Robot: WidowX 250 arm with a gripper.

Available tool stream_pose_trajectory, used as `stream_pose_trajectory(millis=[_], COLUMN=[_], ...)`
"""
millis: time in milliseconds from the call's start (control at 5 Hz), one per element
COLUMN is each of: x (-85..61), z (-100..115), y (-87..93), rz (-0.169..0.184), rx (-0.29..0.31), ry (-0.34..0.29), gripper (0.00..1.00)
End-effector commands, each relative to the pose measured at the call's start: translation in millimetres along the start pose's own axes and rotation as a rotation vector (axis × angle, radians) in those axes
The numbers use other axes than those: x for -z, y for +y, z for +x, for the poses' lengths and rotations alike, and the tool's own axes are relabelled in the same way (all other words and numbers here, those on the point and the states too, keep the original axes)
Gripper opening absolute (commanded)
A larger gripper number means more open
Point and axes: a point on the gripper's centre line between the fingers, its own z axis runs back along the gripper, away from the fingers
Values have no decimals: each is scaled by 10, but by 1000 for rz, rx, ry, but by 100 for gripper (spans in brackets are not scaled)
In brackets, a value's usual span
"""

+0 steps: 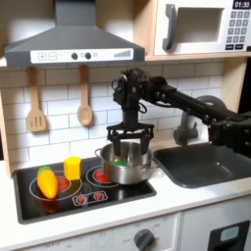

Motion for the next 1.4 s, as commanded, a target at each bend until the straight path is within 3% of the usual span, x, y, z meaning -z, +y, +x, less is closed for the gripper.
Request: stream_pose_trajectory(millis=[0,400,800,1200], x=[-114,-161,-180,-129], z=[-133,-294,-438,-521], y=[168,341,560,787], rz=[-2,5,18,17], rx=[-79,-167,-301,-404], ry=[-79,-97,-130,-111], gripper=[100,100,100,100])
